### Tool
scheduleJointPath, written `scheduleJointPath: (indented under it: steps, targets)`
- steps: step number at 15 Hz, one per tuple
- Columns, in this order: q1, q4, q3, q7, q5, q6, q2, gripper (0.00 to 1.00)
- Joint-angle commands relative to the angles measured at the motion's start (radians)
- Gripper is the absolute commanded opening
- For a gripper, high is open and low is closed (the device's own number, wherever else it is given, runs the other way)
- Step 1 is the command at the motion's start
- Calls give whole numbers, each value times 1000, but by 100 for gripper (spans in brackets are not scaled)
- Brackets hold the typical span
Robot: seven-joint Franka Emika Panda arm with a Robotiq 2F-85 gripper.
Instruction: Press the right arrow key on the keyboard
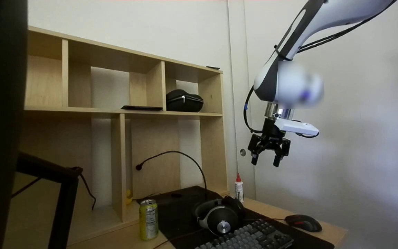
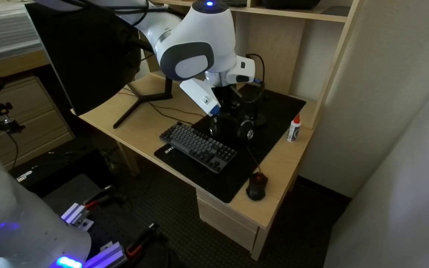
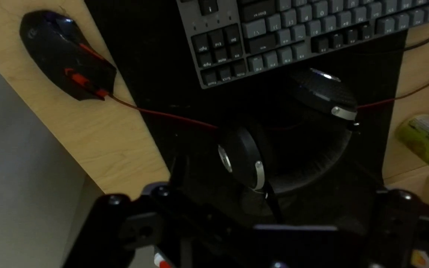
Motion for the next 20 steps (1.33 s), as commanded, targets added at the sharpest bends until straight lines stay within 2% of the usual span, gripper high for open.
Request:
scheduleJointPath:
  steps: [1, 6, 7, 11, 12, 16, 17, 18, 20]
  targets:
    - [-85, -69, 41, 23, -71, -14, 17, 100]
    - [-161, -178, 30, 30, -132, 8, 26, 100]
    - [-157, -143, 47, 18, -105, -8, 29, 100]
    - [-175, -167, 44, 18, -119, -6, 29, 100]
    - [-170, -162, 44, 70, -173, 41, 74, 100]
    - [-172, -149, 40, 186, -238, 109, 203, 100]
    - [-177, -144, 51, 179, -205, 103, 222, 100]
    - [-178, -165, 50, 170, -223, 78, 159, 100]
    - [-178, -158, 54, 185, -224, 92, 207, 100]
